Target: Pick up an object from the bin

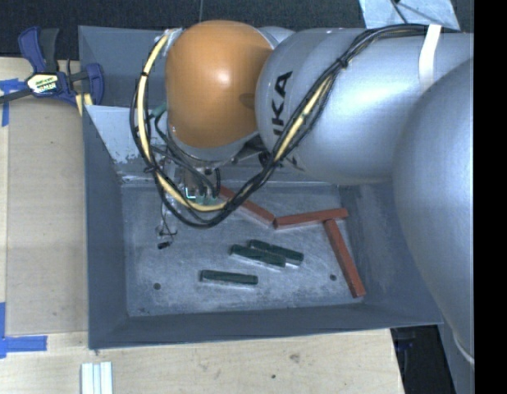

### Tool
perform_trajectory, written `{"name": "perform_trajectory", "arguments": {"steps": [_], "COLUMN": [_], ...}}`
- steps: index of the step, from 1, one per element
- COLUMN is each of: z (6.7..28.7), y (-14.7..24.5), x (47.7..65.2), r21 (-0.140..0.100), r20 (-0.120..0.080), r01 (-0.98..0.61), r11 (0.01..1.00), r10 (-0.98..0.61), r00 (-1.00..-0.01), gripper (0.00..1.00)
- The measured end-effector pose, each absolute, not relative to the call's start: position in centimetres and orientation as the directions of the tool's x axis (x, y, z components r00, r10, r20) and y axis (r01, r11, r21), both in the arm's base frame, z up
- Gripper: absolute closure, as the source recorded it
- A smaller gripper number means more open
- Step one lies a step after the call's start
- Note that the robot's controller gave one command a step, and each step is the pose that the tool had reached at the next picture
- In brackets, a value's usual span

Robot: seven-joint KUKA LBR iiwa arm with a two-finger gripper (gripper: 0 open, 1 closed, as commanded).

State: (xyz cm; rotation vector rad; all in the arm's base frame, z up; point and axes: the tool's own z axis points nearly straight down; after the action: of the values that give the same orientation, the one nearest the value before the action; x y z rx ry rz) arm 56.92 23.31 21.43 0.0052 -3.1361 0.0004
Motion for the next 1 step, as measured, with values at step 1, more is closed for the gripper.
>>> {"name": "perform_trajectory", "arguments": {"steps": [1], "z": [6.79], "y": [12.13], "x": [55.30], "r21": [0.001], "r20": [0.005], "r01": [-0.015], "r11": [1.000], "r10": [-0.015], "r00": [-1.000], "gripper": [0.00]}}
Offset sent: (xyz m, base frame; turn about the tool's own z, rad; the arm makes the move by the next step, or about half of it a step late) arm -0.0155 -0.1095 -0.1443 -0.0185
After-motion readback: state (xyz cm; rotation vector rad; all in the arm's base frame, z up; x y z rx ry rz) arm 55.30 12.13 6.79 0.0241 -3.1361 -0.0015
